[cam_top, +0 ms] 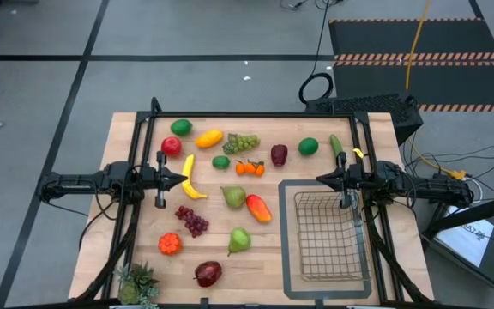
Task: Build produce basket
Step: Put the red apple into the wire basket
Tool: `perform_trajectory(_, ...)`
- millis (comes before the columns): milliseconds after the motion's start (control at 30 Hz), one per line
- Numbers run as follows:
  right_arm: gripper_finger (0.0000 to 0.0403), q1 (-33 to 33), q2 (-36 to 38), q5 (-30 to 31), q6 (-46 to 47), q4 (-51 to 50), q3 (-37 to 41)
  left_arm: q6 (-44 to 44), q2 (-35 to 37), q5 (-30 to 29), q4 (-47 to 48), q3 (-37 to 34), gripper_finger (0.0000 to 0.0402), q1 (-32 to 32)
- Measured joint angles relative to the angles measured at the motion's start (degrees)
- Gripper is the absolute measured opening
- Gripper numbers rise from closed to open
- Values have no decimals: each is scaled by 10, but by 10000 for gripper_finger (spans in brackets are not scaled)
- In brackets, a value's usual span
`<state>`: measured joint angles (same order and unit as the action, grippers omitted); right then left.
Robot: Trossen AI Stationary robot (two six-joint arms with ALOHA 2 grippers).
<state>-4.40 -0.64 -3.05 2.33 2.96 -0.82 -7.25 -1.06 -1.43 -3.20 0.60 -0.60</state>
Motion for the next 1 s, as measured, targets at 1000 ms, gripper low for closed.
perform_trajectory(1000, 0, 0, 0, 0, 0, 0, 0, 59, -63, -6, 74, 158, 3, 0)
